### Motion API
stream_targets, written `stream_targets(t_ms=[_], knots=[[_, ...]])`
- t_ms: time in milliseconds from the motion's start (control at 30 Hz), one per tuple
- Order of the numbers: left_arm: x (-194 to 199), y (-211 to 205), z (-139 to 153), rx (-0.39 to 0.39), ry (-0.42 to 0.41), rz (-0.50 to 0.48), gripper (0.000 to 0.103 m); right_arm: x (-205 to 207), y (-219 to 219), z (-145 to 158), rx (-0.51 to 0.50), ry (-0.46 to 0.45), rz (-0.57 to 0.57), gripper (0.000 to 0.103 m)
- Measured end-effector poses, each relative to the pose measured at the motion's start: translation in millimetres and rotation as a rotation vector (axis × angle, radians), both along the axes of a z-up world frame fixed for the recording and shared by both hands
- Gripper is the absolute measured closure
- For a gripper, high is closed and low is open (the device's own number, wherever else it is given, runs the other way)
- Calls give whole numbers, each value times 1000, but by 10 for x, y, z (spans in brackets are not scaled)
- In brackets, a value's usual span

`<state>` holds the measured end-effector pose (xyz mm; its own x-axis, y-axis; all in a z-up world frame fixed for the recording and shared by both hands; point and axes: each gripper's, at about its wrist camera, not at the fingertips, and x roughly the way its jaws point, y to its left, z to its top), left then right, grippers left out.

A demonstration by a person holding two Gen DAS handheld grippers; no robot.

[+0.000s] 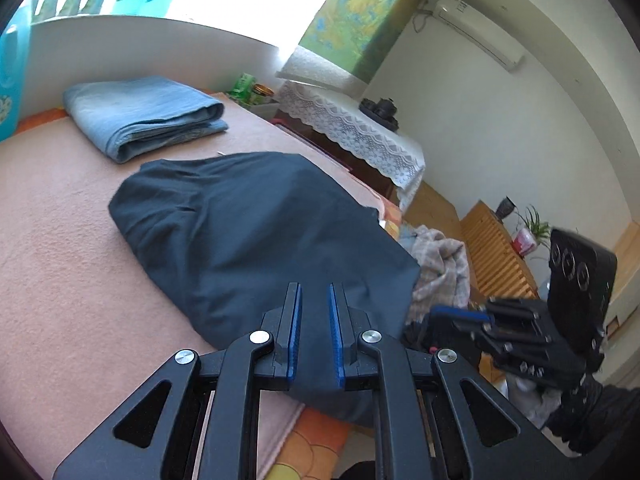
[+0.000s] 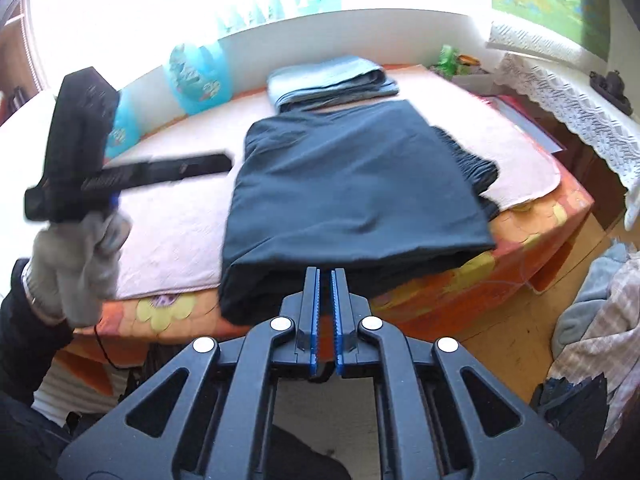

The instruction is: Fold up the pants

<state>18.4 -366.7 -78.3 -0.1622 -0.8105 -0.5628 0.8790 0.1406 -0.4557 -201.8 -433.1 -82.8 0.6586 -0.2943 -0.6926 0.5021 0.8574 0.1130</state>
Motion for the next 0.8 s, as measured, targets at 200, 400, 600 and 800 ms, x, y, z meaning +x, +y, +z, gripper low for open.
stream_targets(t_ms=[200, 400, 600, 800], knots=[[-540, -134, -280, 69, 24, -180, 91, 65, -465, 65, -8, -17, -47, 97], [-634, -213, -676, 176, 115, -202, 91, 249, -835, 29, 37, -34, -8, 70], [-405, 24, -334, 94, 153, -100, 91, 475, -1287, 70, 53, -43, 45, 52], [111, 247, -79, 47, 146, 135, 45, 855, -1833, 66, 79, 15, 110, 29]])
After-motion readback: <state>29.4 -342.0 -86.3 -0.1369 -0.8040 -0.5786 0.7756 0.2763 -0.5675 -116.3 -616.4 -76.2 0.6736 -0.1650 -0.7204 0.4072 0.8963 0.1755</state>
